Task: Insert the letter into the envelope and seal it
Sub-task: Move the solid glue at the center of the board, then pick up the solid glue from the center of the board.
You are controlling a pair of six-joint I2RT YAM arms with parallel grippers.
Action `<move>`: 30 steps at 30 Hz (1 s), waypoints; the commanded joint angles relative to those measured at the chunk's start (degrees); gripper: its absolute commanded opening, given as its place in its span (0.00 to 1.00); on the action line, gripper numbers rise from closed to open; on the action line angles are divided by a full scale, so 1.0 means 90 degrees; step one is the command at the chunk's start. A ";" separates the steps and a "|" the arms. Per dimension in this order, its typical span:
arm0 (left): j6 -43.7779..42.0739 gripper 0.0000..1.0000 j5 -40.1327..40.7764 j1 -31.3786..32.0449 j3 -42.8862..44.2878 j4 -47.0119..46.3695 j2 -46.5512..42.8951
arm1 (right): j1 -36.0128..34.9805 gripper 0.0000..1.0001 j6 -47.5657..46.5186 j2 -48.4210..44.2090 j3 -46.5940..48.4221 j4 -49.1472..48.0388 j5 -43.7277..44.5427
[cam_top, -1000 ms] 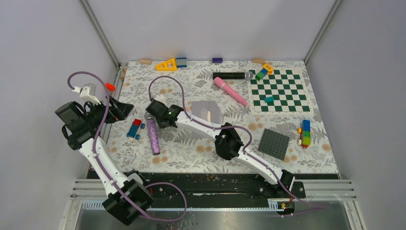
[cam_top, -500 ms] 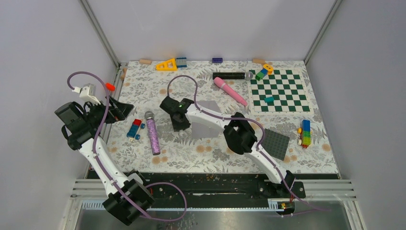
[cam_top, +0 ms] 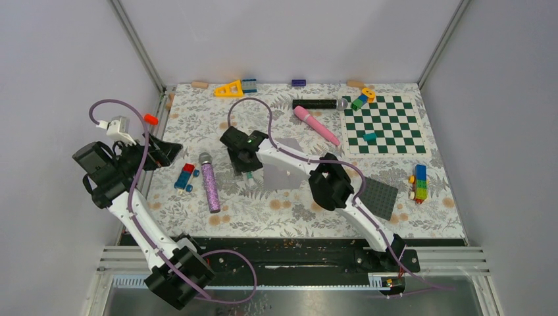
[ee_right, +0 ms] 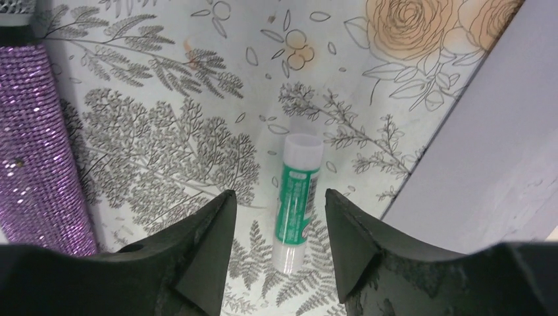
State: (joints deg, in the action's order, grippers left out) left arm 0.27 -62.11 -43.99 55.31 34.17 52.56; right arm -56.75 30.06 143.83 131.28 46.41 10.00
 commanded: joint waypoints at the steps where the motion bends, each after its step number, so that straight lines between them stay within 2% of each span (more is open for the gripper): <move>1: -0.0099 0.99 -0.0286 -0.0066 0.0075 -0.0106 -0.0058 | 0.0135 0.57 -0.0194 0.0267 0.0144 -0.0104 0.0176; 6: -0.0099 0.99 -0.0304 -0.0093 0.0075 -0.0106 -0.0051 | 0.0163 0.52 -0.0234 0.0271 0.0070 -0.0152 0.0012; 8: -0.0091 0.99 -0.0311 -0.0103 0.0084 -0.0103 -0.0045 | 0.0159 0.47 -0.0194 0.0225 -0.0023 -0.0180 -0.0068; 18: -0.0110 0.99 -0.0441 -0.0132 0.0029 -0.0120 -0.0025 | 0.0242 0.00 -0.0443 0.0106 0.0276 -0.0147 -0.0148; 21: -0.0050 0.99 -0.0510 -0.0102 0.0017 -0.0252 0.0008 | 0.0402 0.00 -0.0578 -0.0238 0.0453 -0.0206 -0.0555; 24: -0.0050 0.99 -0.0483 0.0153 0.0024 -0.0350 0.0013 | 0.0657 0.00 -0.0741 -0.0910 0.0184 -0.0416 -0.1056; 26: -0.0050 0.99 -0.0197 0.0653 0.0088 -0.0364 -0.0021 | 0.0843 0.00 -0.0836 -0.1453 -0.0164 -0.0609 -0.1636; 30: 0.0101 0.99 0.0752 0.2150 0.0300 -0.0577 -0.0035 | 0.1230 0.00 -0.0923 -0.2721 -0.1011 -0.0835 -0.2159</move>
State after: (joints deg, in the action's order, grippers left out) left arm 0.47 -61.60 -34.65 55.35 33.12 52.62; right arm -49.47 23.90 134.78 125.71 42.30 -2.15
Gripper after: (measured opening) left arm 0.986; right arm 0.283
